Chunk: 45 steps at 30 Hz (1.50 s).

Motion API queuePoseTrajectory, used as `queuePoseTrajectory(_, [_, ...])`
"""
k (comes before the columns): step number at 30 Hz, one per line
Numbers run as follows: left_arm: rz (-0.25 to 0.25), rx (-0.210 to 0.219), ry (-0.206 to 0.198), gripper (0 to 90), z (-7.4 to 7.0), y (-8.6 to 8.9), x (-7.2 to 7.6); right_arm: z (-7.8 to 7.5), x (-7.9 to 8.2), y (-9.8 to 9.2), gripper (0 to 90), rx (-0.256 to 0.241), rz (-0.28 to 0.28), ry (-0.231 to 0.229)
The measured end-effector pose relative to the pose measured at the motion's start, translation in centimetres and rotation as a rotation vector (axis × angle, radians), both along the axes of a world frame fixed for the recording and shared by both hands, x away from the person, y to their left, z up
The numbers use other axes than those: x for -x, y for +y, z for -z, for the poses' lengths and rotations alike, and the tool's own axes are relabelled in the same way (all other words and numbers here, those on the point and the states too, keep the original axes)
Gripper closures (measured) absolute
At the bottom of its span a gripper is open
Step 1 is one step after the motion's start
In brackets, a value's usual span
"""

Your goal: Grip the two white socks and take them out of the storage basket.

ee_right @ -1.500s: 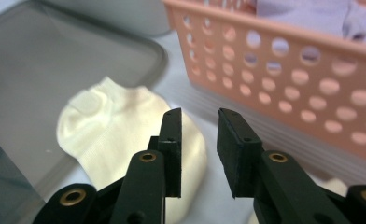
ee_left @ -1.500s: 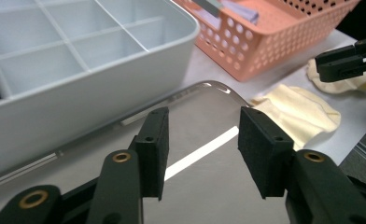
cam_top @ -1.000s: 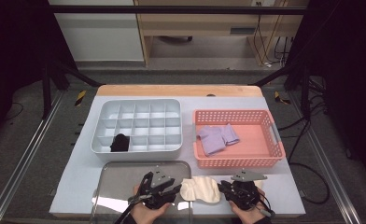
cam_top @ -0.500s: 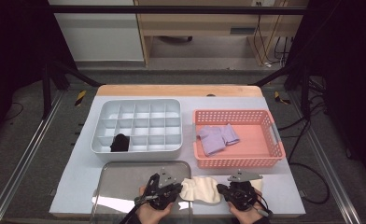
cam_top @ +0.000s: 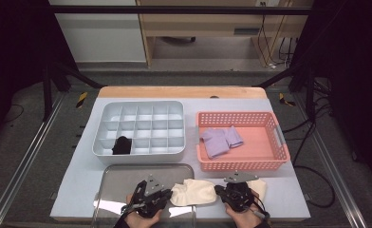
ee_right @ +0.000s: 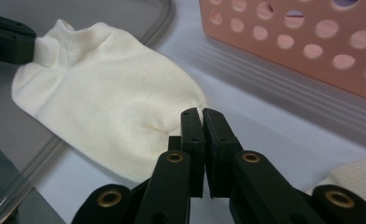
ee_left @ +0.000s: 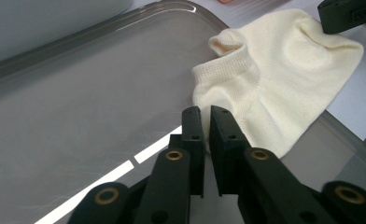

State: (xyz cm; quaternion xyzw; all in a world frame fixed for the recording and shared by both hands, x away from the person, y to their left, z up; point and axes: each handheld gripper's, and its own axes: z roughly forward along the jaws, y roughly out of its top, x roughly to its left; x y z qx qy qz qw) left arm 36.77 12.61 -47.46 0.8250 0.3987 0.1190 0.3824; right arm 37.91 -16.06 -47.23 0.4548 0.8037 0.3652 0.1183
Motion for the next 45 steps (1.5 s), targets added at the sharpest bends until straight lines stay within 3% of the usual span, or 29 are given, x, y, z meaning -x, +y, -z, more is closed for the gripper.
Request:
queuePoseTrajectory(3, [-0.005, 0.012, -0.007, 73.8, 0.0, 0.0, 0.0, -0.3, 0.2, -0.4, 80.3, -0.045, 0.004, -0.014])
queuePoseTrajectory(5, [-0.009, 0.027, -0.011, 70.9, -0.3, 0.3, 0.1, -0.9, 0.2, -1.0, 77.9, -0.058, 0.021, -0.056])
queuePoseTrajectory(9, [-0.021, 0.053, -0.034, 63.8, -1.1, 1.1, 0.1, -2.1, 0.3, -3.1, 78.3, -0.077, 0.083, -0.101])
queuePoseTrajectory(13, [-0.032, 0.087, -0.059, 57.3, -1.6, 2.2, -0.1, -2.5, 0.5, -5.1, 80.6, -0.092, 0.146, -0.104])
queuePoseTrajectory(16, [-0.055, 0.096, -0.07, 54.0, -1.9, 3.1, -0.4, -2.1, 0.5, -5.5, 80.7, -0.06, 0.151, -0.077])
queuePoseTrajectory(20, [-0.088, 0.108, -0.076, 51.8, -2.1, 4.1, -0.7, -1.0, 0.3, -4.9, 79.3, 0.009, 0.135, -0.029])
queuePoseTrajectory(25, [-0.121, 0.121, -0.079, 51.5, -2.3, 5.1, -1.0, 0.1, 0.0, -4.2, 77.3, 0.055, 0.133, 0.011])
queuePoseTrajectory(27, [-0.132, 0.13, -0.08, 51.5, -2.4, 5.4, -1.1, 0.3, 0.0, -4.0, 78.9, 0.064, 0.132, -0.001])
queuePoseTrajectory(30, [-0.134, 0.131, -0.08, 51.4, -2.4, 5.5, -1.1, 0.2, 0.0, -4.0, 88.7, 0.089, 0.144, -0.005])
queuePoseTrajectory(35, [-0.132, 0.13, -0.076, 51.2, -2.4, 5.5, -1.1, -0.1, -0.1, -4.1, 90.0, 0.066, 0.163, 0.017])
queuePoseTrajectory(38, [-0.133, 0.13, -0.076, 51.3, -2.3, 5.5, -1.2, -1.1, 0.1, -4.3, 90.0, -0.017, 0.142, -0.034])
queuePoseTrajectory(40, [-0.137, 0.131, -0.075, 51.3, -2.3, 5.5, -1.2, -2.1, 0.5, -4.2, 90.0, -0.09, 0.104, -0.092])
queuePoseTrajectory(42, [-0.136, 0.13, -0.077, 51.2, -2.3, 5.5, -1.2, -2.6, 0.9, -3.6, 90.0, -0.161, 0.053, -0.115])
queuePoseTrajectory(43, [-0.136, 0.131, -0.077, 51.3, -2.3, 5.5, -1.2, -2.6, 1.0, -3.1, 90.0, -0.182, 0.022, -0.109])
queuePoseTrajectory(45, [-0.135, 0.131, -0.077, 51.3, -2.3, 5.5, -1.2, -2.2, 1.0, -1.9, 90.0, -0.172, -0.04, -0.096])
